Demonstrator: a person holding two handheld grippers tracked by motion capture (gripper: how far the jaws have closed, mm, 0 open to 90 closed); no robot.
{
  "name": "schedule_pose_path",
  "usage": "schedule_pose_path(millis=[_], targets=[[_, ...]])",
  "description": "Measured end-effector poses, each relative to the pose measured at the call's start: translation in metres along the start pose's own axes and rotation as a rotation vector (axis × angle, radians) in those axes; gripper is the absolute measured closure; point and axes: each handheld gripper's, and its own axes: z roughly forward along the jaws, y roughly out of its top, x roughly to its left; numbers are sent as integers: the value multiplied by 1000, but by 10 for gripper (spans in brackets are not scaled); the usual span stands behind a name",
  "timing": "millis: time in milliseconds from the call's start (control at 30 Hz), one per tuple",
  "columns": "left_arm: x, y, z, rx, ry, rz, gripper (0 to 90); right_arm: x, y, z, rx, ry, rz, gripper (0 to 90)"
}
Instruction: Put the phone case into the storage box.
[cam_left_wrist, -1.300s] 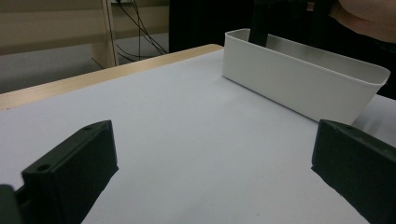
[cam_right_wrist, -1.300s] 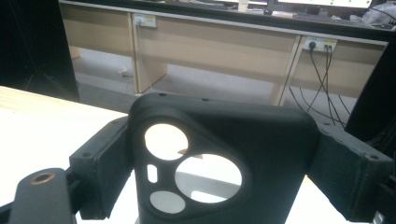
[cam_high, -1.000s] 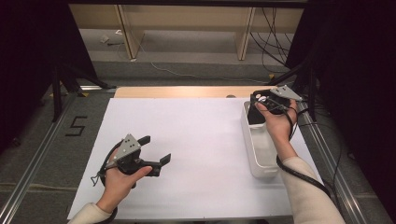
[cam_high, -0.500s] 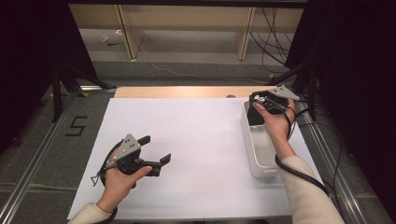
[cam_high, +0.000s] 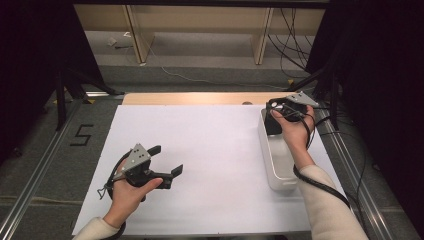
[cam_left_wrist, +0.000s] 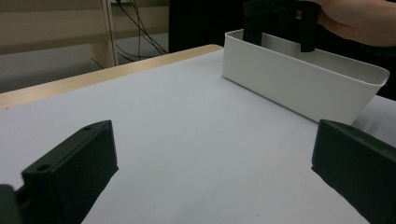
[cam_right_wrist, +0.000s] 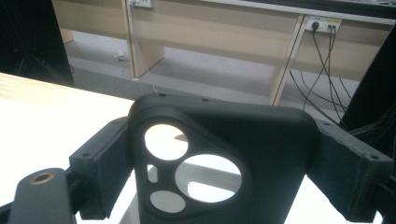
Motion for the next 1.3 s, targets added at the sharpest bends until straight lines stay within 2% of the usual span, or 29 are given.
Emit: schedule_pose_path(millis=[1300], targets=[[1, 0, 0, 0, -1, -6, 0, -3, 2, 22, 35, -7, 15, 140]])
